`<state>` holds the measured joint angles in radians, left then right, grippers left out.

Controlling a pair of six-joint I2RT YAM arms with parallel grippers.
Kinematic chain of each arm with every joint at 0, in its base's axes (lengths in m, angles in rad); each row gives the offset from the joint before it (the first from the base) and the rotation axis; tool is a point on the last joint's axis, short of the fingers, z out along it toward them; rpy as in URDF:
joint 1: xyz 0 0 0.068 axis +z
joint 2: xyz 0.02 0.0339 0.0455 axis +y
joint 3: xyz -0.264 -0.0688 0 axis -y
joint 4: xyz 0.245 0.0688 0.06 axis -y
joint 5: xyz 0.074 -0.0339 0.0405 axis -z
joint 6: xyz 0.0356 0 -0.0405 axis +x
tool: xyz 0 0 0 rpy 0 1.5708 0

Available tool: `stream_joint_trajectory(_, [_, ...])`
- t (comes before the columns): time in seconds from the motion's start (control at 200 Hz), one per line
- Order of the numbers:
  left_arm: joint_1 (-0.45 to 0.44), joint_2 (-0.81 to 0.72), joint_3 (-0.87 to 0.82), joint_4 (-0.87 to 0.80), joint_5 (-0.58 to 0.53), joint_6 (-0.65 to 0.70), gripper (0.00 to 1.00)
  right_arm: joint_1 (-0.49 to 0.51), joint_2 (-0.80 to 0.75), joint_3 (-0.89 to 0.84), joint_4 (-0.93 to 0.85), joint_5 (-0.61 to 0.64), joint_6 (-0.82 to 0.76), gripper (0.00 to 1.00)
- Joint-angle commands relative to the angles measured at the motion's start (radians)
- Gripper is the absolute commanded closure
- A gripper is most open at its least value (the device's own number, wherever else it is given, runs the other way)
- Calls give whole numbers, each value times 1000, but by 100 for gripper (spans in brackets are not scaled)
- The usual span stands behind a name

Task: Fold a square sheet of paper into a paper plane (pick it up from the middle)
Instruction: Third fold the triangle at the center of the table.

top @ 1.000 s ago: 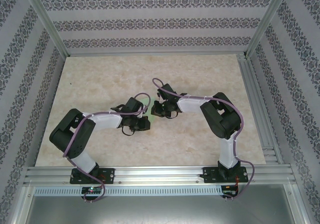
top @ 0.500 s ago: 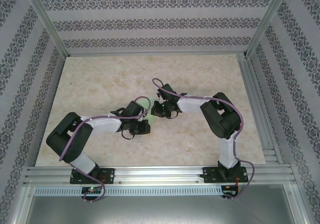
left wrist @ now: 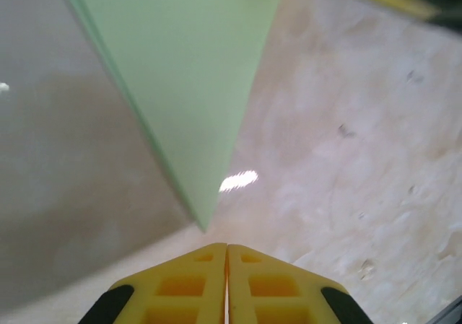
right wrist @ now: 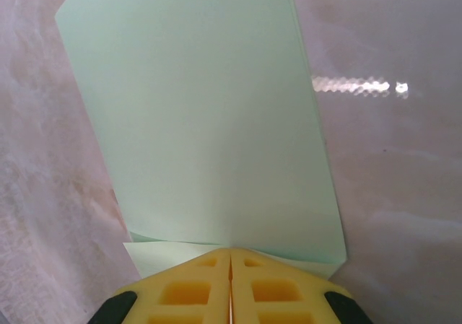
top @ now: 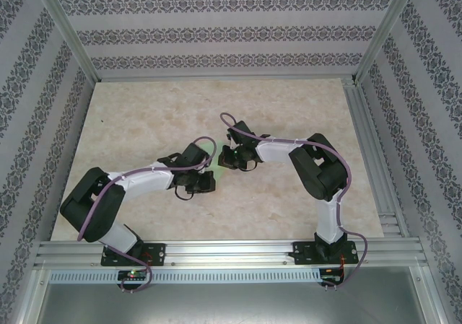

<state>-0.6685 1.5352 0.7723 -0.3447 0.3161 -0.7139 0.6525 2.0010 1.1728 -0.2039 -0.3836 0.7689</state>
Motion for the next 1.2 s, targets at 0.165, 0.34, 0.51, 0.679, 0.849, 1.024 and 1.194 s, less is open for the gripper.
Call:
stream_joint_trajectory(0.165, [7,85,63,42,-42,-6,91,-17,50,1,-15,77,10,92])
stream_joint_trajectory(0.34, [16,122,47,44,-49,-12,92,-18,40,-2,-1,62,9,92])
stream_joint_trajectory(0.51, [24,123,10,41,-58,-18,92,-19,-17,-6,39,26,-11,91])
stream_joint_trajectory(0.679, [24,119,-10,53,-52,-20,92,-16,-80,-16,58,-50,7,92])
stream_joint_trajectory(0.849, [24,118,-18,67,-45,-20,93,9,-100,-54,68,-64,39,92])
stream_joint_trajectory(1.024, [24,115,-19,68,-42,-20,93,30,-65,-70,80,-72,54,92])
stream_joint_trajectory(1.194, [26,103,-8,65,-34,-30,92,38,-26,-68,73,-74,59,92])
